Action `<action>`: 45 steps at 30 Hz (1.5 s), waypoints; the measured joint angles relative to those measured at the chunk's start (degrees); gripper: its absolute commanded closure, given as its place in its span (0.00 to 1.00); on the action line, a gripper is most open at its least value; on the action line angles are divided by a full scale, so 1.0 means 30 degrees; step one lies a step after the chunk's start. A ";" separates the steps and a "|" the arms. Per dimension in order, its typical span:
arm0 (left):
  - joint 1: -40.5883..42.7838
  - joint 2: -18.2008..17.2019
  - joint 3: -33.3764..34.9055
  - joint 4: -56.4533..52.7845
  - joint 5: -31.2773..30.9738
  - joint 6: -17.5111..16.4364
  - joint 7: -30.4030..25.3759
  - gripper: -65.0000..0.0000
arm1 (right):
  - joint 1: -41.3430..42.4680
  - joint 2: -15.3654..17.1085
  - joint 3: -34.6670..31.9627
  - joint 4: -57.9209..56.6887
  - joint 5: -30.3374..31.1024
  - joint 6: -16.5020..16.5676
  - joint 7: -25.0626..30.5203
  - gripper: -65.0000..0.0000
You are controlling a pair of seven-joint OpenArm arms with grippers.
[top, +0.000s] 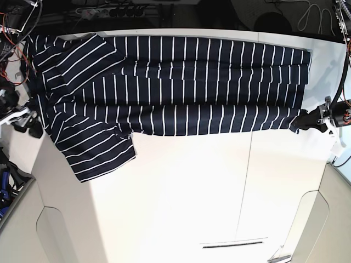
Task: Fold the T-shirt properly
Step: 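Fold the hem toward the collar with both grippers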
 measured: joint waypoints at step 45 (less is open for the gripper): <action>0.0131 -0.0255 0.0000 0.1676 0.0051 0.0000 -0.0780 1.00 | 0.4896 -0.0211 -0.8138 -0.0277 -0.2805 -0.0299 -0.3993 1.00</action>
